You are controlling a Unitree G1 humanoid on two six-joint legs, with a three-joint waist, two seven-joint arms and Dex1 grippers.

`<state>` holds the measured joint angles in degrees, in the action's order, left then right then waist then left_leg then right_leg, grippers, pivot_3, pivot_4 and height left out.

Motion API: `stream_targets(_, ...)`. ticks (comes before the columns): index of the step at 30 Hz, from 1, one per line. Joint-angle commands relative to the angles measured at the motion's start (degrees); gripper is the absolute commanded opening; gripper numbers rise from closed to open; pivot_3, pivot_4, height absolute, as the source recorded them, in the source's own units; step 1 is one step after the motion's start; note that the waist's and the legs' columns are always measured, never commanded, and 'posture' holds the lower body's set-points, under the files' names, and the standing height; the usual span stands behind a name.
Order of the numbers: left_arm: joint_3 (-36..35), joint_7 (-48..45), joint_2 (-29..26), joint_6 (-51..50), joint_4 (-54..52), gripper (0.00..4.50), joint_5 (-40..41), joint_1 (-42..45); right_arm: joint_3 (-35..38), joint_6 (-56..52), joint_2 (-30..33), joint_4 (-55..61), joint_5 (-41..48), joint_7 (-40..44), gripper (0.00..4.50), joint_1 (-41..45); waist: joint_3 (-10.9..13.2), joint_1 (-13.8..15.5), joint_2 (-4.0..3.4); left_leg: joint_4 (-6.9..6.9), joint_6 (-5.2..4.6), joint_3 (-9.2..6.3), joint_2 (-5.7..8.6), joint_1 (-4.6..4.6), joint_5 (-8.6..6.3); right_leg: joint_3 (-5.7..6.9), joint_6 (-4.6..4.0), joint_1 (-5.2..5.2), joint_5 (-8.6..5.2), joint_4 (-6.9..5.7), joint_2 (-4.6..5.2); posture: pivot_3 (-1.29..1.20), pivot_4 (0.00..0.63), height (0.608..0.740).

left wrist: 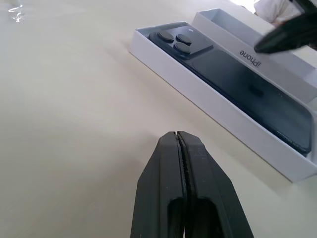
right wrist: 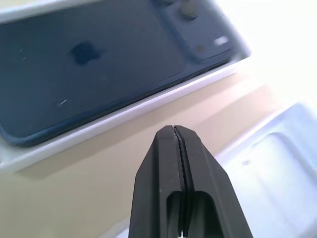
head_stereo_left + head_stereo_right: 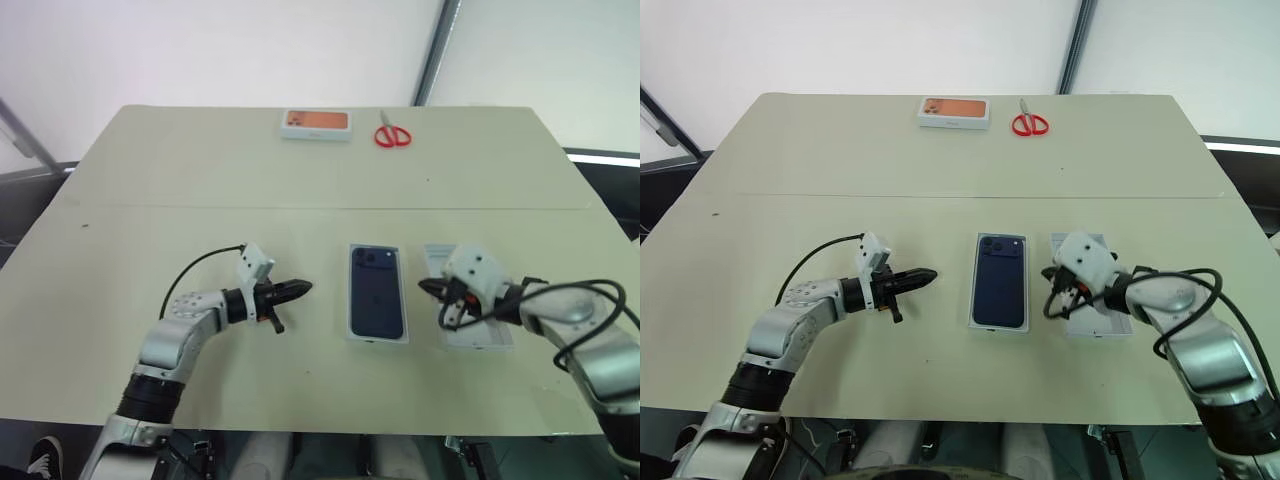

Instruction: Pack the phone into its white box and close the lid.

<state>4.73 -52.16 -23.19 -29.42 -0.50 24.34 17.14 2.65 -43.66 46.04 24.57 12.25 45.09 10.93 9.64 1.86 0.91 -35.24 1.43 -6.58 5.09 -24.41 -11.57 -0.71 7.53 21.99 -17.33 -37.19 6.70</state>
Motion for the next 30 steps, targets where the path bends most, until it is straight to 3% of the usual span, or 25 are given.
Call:
stream_targets(1, -2.77, -1.94, -2.64, 3.17, -0.51, 1.76, 0.33, 1.94, 3.59, -4.32, -0.31, 0.45, 3.08, -1.29, 0.88, 2.0, 0.01, 0.19, 0.0, 0.01, 0.0, 0.0, 0.0, -0.03, 0.0, 0.0, 0.0, 0.04, 0.0, 0.0, 0.0, 0.0, 0.15, 0.74)
stream_targets(6, -5.15, -7.6, -6.87, 6.96, 3.47, 4.2, 1.07, 2.84, 4.83, -13.49, 0.41, 2.55, 5.73, -3.82, 3.38, 4.45, 0.03, 0.08, -0.03, 0.12, 0.0, 0.01, 0.01, -0.09, 0.0, -0.02, 0.01, 0.18, 0.01, 0.0, 0.02, 0.0, 0.15, 0.74)
stream_targets(7, -5.33, -8.77, -7.49, 8.23, 4.26, 4.5, 0.82, 2.83, 4.77, -15.79, 0.53, 3.01, 6.13, -4.59, 3.87, 4.96, 0.03, -0.02, -0.04, 0.13, 0.0, 0.02, 0.01, -0.1, 0.0, -0.03, 0.01, 0.2, 0.01, -0.01, 0.02, 0.0, 0.15, 0.74)
stream_targets(8, -5.41, -10.16, -8.08, 10.15, 4.85, 4.5, 0.46, 2.73, 5.03, -19.04, 0.37, 3.45, 6.86, -5.45, 4.46, 5.48, 0.03, -0.02, -0.04, 0.12, 0.0, 0.03, 0.0, -0.1, 0.0, -0.04, 0.01, 0.21, 0.01, -0.01, 0.03, 0.0, 0.15, 0.74)
stream_targets(13, -6.52, -16.2, -9.19, 16.01, 2.5, 4.5, 2.57, 1.29, 8.89, -40.0, -4.7, 10.75, 8.88, -12.56, 4.46, 5.14, 0.03, 0.03, -0.04, 0.12, 0.0, 0.01, -0.03, -0.11, 0.0, -0.06, -0.02, 0.23, 0.01, 0.0, 0.08, 0.0, 0.15, 0.74)
stream_targets(16, -6.25, -17.49, -9.04, 17.71, 2.47, 4.5, 2.57, 0.94, 9.26, -46.95, -7.98, 14.76, 8.84, -15.56, 4.46, 5.34, 0.03, 0.08, -0.06, 0.13, 0.0, 0.01, -0.04, -0.16, 0.0, -0.08, -0.02, 0.31, 0.01, -0.02, 0.09, 0.0, 0.15, 0.74)
stream_targets(30, -3.82, -15.36, -6.2, 21.22, 2.5, 4.5, -0.03, -0.3, 10.5, -48.84, -18.8, 20.09, 12.38, -35.4, 4.46, 0.5, 0.02, -0.58, -0.06, 0.07, -0.01, 0.04, -0.01, -0.11, 0.01, -0.09, -0.01, 0.28, 0.03, -0.06, 0.01, 0.0, 0.15, 0.74)
